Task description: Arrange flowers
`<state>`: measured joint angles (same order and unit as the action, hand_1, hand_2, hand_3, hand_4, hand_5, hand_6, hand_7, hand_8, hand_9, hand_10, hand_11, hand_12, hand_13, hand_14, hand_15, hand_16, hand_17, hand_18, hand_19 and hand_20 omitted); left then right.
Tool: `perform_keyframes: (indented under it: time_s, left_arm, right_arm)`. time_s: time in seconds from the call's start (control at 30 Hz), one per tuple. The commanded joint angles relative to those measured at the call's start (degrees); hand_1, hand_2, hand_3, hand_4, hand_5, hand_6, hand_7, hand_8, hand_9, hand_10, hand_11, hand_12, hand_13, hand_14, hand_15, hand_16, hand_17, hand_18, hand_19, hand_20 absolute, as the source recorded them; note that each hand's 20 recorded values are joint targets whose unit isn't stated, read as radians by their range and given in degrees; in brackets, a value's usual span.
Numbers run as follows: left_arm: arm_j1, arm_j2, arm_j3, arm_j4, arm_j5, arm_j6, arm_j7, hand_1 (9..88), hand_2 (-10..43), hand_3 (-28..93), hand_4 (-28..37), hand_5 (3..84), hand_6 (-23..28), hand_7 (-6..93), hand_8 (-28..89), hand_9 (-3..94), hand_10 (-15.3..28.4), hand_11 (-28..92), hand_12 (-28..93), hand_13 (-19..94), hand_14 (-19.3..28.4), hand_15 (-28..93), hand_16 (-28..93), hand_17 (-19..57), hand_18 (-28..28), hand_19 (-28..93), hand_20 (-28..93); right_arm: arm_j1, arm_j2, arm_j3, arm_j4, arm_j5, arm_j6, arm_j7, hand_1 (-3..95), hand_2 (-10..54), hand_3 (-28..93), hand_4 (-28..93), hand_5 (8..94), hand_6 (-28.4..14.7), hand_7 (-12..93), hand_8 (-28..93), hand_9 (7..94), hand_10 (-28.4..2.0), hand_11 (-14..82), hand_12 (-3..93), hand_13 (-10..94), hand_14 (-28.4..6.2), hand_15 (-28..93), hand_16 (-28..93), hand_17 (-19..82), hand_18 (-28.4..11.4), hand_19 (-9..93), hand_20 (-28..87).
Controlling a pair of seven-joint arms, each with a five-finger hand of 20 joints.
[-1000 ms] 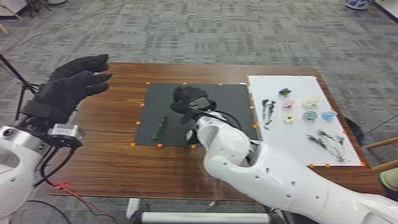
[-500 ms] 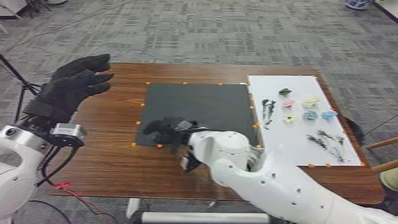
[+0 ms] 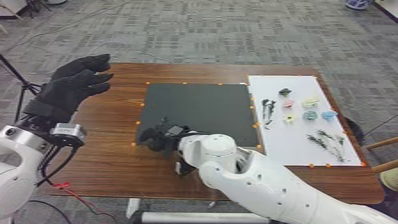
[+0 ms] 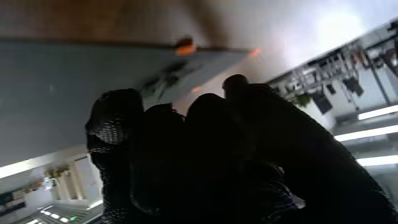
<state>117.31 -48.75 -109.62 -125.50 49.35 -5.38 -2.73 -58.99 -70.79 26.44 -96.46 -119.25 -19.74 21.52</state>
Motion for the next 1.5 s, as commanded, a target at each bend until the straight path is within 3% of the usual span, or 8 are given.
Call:
perform_keyframes:
  time_s: [0.03,0.47,0.8,1.17,1.5]
  left_arm:
    - [0.7,-0.55,-0.31,-0.14,-0.41,0.41,-0.09,28.4,-8.1,68,-26.4,25.3,2.6,24.9,-12,19.4,10.9,27,12,13,14.0,43,-10,-7.5,20.2,41,6]
    - [2.3,-0.97,-1.31,-0.79,-0.24,0.96,0.28,28.4,-8.1,68,-26.4,25.4,2.7,24.9,-12,19.4,10.9,27,12,13,14.0,43,-10,-7.5,20.3,41,6]
    - [2.5,-1.12,-1.42,-0.82,-0.17,1.10,0.27,28.4,-8.0,68,-26.5,25.4,2.6,24.9,-12,19.4,11.0,27,12,12,14.1,43,-10,-7.6,20.3,41,6]
    - [0.7,-0.61,-0.06,-0.28,-0.21,0.44,-0.18,28.4,-8.0,68,-26.4,25.4,2.6,25.0,-12,19.4,10.9,27,12,13,14.0,43,-10,-7.6,20.3,41,6]
    - [-0.6,-0.05,1.20,0.36,-0.45,0.16,-0.82,28.4,-8.0,68,-26.3,25.4,2.7,25.0,-12,19.4,10.8,27,12,13,14.1,43,-10,-7.6,20.3,41,6]
  right_arm:
    - [1.2,-0.5,-1.0,1.5,-0.2,-1.3,1.9,19.9,27.5,93,8,34.6,1.8,20,-16,85.0,-9.2,72.0,41.8,81,-10.7,89,37,41,-22.7,89,38]
    - [0.4,2.4,0.6,-3.3,-1.3,-5.9,1.6,19.6,27.3,93,9,37.3,1.7,19,-16,85.3,-9.2,72.4,40.4,81,-10.6,89,37,41,-22.8,89,38]
    - [-0.4,3.2,1.6,-3.5,-1.1,-6.2,1.0,20.2,25.8,93,9,38.4,1.3,19,-16,85.6,-9.1,72.0,40.1,81,-10.6,89,37,41,-22.7,89,37]
    - [0.0,-0.3,1.9,-5.3,0.2,-5.5,0.9,19.6,27.0,93,8,37.5,1.0,18,-16,85.7,-9.2,70.8,40.1,81,-10.5,89,37,41,-22.8,89,37]
    - [5.5,-2.6,-2.7,0.4,1.1,-1.2,7.0,18.9,27.1,93,7,35.8,0.1,18,-15,85.4,-9.0,69.8,40.0,81,-10.1,88,37,42,-22.7,89,37]
